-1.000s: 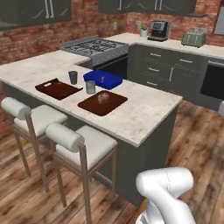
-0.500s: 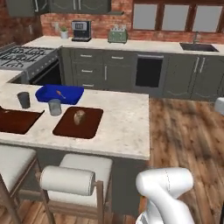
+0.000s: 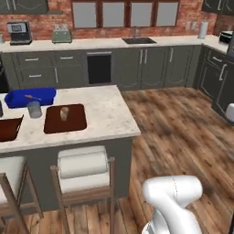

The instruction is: Take the cake and cupcake from the fridge and place them on the empty tray on the dining counter.

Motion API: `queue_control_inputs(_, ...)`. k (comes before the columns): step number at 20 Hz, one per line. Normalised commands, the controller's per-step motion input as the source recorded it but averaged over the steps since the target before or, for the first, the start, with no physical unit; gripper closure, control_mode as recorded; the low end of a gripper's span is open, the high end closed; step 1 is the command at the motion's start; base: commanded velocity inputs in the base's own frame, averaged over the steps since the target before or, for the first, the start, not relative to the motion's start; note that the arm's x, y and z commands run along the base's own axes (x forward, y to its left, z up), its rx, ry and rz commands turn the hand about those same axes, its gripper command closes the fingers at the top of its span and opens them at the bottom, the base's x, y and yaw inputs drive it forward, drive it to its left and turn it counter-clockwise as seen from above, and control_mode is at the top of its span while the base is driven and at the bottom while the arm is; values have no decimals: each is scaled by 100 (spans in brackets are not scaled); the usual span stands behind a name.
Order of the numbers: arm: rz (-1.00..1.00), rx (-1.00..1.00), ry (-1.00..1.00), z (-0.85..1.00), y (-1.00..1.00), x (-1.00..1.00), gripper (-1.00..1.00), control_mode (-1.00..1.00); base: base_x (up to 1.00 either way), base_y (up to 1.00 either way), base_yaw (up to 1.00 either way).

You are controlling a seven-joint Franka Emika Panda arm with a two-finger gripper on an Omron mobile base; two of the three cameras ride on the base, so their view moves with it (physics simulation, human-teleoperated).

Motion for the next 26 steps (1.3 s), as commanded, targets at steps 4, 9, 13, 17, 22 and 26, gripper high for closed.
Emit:
queue_control_inputs(4,0,0,0,0,0,0,100,100,-100,100,-2)
queue_control_inputs(9,0,0,0,0,0,0,100,100,-73,100,0)
queue_control_inputs(13,0,0,0,0,0,0,100,100,46,100,0)
queue_control_inputs(17,0,0,0,0,0,0,100,100,100,100,6)
queue_control_inputs(22,0,0,0,0,0,0,100,100,100,93,8)
queue_control_inputs(26,0,0,0,0,0,0,100,100,89,36,20)
